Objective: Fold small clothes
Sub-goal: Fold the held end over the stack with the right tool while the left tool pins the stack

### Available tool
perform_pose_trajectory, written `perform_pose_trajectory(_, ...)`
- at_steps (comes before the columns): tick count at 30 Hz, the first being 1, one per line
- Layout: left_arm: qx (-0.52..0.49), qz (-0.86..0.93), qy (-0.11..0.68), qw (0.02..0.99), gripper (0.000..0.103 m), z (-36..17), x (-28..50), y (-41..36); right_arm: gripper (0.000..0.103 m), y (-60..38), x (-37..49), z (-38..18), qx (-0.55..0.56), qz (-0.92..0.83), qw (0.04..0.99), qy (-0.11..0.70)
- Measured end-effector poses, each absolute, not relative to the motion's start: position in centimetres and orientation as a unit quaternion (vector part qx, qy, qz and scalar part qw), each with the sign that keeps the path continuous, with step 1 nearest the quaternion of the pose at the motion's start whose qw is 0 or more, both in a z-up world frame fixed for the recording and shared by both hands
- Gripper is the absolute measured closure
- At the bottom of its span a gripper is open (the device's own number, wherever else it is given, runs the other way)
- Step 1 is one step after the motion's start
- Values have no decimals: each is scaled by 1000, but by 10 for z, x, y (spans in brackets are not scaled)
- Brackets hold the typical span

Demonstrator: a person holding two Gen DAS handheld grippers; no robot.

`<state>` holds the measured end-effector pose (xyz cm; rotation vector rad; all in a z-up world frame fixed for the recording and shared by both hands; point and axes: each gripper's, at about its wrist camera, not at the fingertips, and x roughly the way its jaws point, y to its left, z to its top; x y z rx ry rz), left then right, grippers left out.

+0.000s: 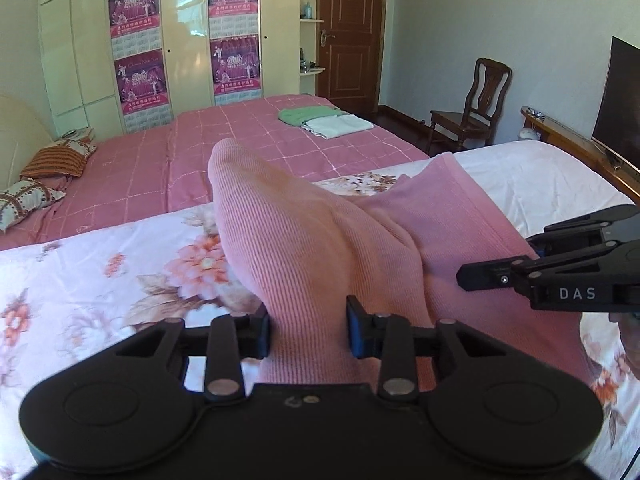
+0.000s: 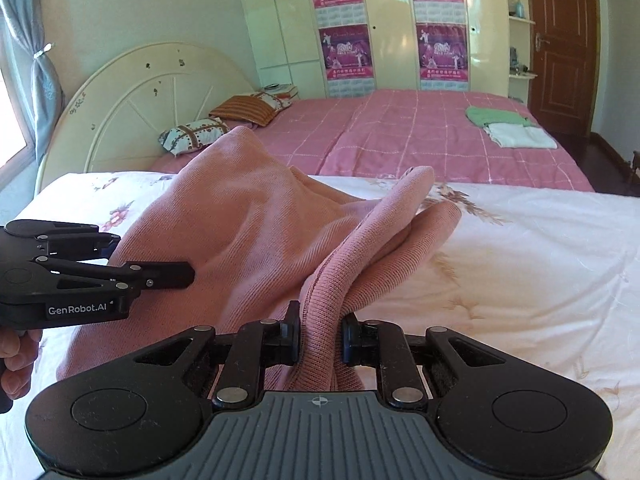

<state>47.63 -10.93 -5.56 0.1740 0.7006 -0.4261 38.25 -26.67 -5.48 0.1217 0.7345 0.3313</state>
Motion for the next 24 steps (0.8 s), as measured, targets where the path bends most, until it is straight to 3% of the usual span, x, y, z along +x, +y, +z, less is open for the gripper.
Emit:
perform_pose_trajectory(17, 48, -98, 381, 918, 70, -37, 439, 158, 85, 18, 399, -59, 35, 271, 888, 371)
perform_pose_trajectory(23, 6, -103, 403, 909, 68, -72, 451, 204, 85, 50, 406, -87, 46, 267, 879, 393)
perform_pose_trajectory(24, 2, -99, 416, 904, 62, -87, 453, 211, 85, 49, 407, -96, 51, 260, 875, 404)
